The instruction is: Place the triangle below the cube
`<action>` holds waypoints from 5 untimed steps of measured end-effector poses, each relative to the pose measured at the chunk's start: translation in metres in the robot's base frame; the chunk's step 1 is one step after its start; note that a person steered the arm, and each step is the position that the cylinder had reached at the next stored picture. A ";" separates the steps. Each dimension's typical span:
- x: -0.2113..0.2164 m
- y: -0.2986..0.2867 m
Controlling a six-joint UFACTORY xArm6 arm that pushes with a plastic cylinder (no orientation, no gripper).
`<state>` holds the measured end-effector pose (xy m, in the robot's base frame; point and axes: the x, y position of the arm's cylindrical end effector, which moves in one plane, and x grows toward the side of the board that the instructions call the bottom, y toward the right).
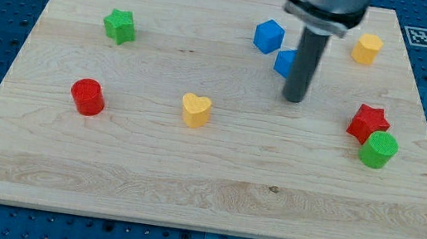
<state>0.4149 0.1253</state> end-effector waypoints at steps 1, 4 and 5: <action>-0.033 0.029; -0.027 -0.011; -0.021 -0.016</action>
<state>0.3943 0.1089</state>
